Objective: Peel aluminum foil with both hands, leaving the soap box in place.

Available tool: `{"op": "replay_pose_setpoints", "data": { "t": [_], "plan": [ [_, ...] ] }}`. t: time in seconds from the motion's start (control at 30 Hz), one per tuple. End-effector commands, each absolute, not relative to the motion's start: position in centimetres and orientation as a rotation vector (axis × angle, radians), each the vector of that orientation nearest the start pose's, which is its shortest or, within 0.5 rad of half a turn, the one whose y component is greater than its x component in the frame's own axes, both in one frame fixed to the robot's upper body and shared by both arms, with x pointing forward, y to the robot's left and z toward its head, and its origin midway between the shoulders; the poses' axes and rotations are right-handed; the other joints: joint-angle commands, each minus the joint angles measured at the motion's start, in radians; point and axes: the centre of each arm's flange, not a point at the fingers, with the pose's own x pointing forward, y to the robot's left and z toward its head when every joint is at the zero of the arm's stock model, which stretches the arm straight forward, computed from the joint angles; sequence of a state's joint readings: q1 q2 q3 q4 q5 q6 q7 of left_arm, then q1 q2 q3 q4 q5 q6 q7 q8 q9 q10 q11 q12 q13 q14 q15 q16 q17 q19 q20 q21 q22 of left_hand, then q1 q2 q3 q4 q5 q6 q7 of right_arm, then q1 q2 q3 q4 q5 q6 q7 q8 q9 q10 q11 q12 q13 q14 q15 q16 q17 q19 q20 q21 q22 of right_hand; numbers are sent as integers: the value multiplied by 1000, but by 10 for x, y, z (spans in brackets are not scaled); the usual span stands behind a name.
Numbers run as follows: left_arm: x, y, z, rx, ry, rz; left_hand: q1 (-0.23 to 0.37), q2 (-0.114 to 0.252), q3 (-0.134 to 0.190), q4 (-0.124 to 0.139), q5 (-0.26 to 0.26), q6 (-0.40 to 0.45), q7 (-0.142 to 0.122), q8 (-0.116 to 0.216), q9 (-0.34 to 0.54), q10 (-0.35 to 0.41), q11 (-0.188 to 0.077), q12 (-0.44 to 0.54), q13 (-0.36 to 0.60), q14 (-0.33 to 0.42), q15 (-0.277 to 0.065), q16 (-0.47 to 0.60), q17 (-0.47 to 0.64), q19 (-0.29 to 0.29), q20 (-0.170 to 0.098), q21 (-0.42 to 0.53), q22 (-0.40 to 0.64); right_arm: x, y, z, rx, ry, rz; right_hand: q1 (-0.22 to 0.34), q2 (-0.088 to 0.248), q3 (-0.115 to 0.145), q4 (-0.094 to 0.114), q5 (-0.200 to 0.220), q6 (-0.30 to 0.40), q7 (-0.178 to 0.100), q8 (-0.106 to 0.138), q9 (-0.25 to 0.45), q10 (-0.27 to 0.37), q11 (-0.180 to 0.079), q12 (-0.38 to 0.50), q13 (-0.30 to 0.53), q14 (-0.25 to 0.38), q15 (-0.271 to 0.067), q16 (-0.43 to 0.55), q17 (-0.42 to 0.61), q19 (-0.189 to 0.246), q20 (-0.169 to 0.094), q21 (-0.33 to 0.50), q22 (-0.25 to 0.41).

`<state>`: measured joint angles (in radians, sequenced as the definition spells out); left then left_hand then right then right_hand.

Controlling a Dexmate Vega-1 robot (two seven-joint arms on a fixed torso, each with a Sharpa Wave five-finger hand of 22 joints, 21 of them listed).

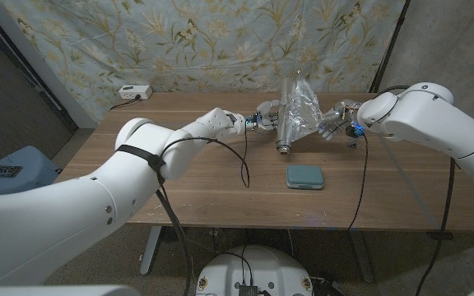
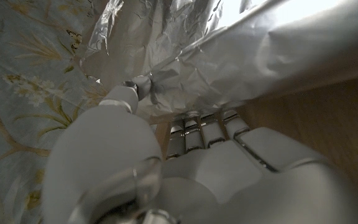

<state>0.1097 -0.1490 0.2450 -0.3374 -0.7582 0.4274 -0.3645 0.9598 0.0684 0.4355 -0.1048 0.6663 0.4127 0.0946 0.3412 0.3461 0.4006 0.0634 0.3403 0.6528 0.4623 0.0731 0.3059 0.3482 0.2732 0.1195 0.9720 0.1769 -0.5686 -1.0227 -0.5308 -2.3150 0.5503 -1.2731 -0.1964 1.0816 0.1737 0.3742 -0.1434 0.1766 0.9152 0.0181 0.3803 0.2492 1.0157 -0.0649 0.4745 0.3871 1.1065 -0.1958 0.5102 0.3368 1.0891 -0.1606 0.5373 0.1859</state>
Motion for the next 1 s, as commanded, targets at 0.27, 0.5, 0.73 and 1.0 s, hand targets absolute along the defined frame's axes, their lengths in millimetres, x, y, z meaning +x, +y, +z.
{"op": "replay_pose_setpoints", "data": {
  "t": [0.27,0.5,0.73,1.0],
  "plan": [
    [727,2,30,-635,154,-718,-68,-2,-29,16,-66,-7,3,-17,-5,3,2,1,3,4,2,-6,-4,4,3,-16,2,501,-258,80,-916,11,-51,4,-7,13,-4,-2,19,15,-5,4,1,1,8,12,6,-22,-5,11,5,-8,10,3],
    [728,-1,29,-638,145,-688,-74,1,-29,16,-81,-10,3,-20,-5,3,3,-1,3,5,2,-6,-6,4,4,-18,2,501,-258,80,-921,11,-52,3,-8,15,-4,-2,19,15,-6,6,-2,-1,8,18,5,-21,-9,15,3,-10,14,3],
    [729,-3,27,-680,155,-665,-68,7,-22,4,-103,-5,2,-22,-6,8,2,-2,3,13,2,-5,-12,11,2,-21,2,502,-258,81,-923,8,-51,4,-8,17,-5,-2,20,18,-8,7,-2,-1,10,23,7,-22,-11,19,3,-10,18,2],
    [728,-11,18,-791,179,-631,-67,14,-13,-12,-136,0,1,-28,-7,15,-4,-3,4,24,-7,-4,-22,26,-7,-24,2,502,-257,84,-933,11,-49,2,-9,17,-5,-2,20,14,-10,8,-2,-3,12,29,11,-21,-13,23,3,-11,22,2]
  ]
}}
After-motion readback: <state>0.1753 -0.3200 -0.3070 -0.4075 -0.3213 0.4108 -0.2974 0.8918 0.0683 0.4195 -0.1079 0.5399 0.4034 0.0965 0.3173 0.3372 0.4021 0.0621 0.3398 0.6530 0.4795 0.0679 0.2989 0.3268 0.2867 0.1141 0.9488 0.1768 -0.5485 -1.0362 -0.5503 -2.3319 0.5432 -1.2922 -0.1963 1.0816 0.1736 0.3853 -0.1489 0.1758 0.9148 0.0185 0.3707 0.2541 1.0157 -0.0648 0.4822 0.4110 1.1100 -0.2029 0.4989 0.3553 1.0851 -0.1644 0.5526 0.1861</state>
